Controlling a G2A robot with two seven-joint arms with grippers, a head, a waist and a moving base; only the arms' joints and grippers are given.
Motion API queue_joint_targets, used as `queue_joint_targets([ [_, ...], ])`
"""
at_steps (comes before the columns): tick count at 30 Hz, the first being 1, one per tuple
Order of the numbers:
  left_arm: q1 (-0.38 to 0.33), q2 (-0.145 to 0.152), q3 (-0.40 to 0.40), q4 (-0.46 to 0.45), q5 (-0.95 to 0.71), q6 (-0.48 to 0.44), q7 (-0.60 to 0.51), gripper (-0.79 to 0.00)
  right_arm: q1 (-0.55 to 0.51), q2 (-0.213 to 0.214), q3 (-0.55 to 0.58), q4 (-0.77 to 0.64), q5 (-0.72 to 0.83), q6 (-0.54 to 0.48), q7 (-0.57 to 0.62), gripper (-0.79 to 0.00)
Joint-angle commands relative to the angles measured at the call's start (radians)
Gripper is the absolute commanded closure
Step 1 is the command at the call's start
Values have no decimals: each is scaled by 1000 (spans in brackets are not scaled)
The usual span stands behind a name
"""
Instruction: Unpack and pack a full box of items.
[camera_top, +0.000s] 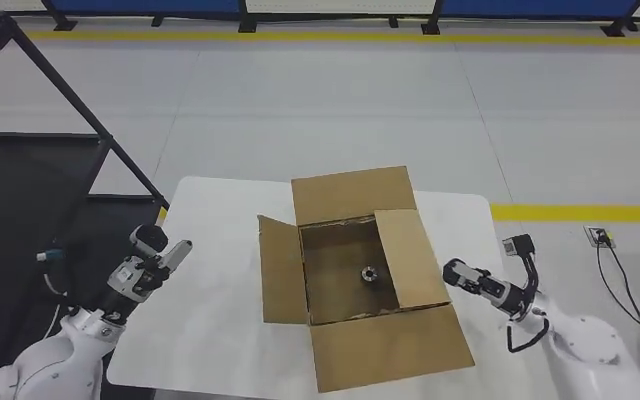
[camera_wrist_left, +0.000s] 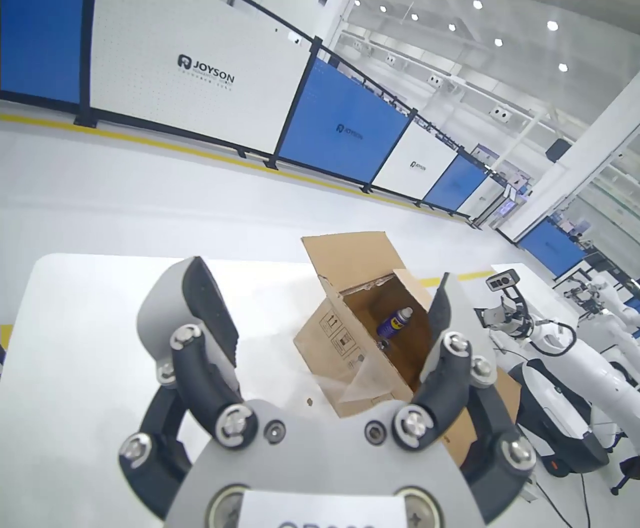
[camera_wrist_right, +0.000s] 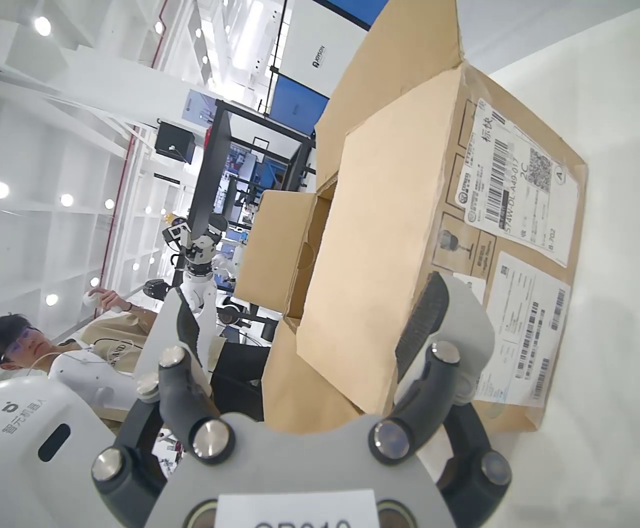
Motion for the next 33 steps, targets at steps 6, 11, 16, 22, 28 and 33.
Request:
queue_joint_targets([
  [6, 7, 7, -5, 12, -13, -18, 8, -785, 5, 2, -23, -25, -73, 35, -83, -785],
  [11, -2, 13, 1, 26, -24, -31, 1, -785, -7, 6, -31, -50, -87, 61, -101, -785],
  [16, -8, 19, 3, 41, -36, -45, -7, -785, -7, 9, -55, -62, -96, 83, -69, -785],
  [22, -9, 26, 4, 58, -58, -68, -16, -785, 2, 6, -101, -79, -89, 75, -77, -785],
  [28, 0, 32, 10, 64, -71, -95, -19, -785, 28, -1, -162, -79, -97, 78, -98, -785],
  [33, 17, 37, 9, 61, -90, -116, -17, -785, 54, -8, -218, -69, -103, 80, -107, -785],
])
